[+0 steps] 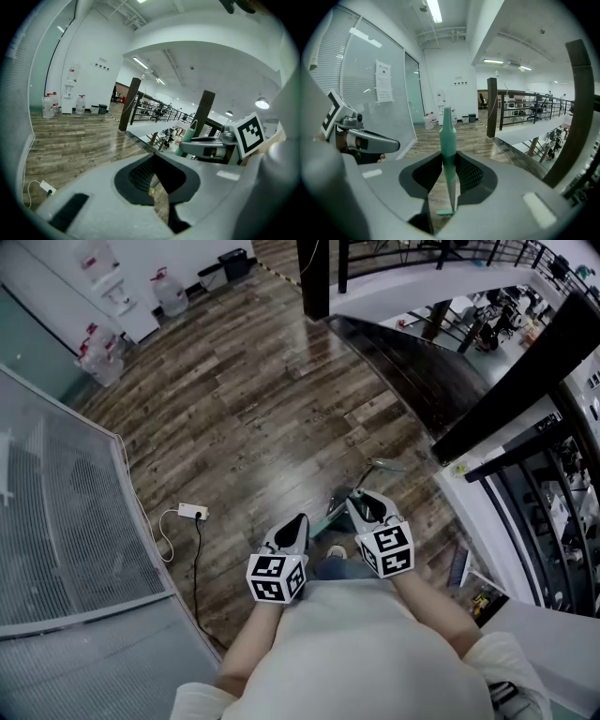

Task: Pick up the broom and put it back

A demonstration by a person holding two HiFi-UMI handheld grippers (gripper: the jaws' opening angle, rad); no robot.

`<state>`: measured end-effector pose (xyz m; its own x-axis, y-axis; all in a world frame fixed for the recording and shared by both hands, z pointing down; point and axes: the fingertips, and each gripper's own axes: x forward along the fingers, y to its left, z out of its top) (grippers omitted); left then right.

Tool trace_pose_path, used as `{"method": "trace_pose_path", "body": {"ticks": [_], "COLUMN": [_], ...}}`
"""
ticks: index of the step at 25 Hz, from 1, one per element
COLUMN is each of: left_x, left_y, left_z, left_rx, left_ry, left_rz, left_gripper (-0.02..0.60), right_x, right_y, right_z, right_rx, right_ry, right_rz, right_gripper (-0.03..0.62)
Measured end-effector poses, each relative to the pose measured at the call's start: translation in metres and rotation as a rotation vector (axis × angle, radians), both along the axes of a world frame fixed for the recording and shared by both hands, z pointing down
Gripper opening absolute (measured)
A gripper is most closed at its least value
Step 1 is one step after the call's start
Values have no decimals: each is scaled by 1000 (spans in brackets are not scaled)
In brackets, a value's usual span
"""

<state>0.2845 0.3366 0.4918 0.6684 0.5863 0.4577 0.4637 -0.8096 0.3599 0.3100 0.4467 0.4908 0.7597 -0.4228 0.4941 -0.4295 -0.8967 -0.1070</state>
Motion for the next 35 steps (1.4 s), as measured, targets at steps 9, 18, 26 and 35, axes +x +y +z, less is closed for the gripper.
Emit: {"method": "trace_pose_path", "body": {"ticks": [9,18,26,35], "left_x": [9,15,11,-5], "left_y": [-3,-3,-6,-21], "left_z": [-9,-15,-15,-17], "left_rx": [12,4,-20,-28], "left_ry": [26,32,54,49], "left_rz": [-13,-35,-29,-43], "left_gripper": [5,5,5,6], "right_x": [0,9,11,-2], "right_y": [-12,-13,-14,-27], "right_z": [-24,-31,-27,-33], "right_rx": [9,16,14,13], "right_ry": [49,61,72,84], "right_rz": [-55,-80,-81,-83], "right_gripper": [100,100,100,100]}}
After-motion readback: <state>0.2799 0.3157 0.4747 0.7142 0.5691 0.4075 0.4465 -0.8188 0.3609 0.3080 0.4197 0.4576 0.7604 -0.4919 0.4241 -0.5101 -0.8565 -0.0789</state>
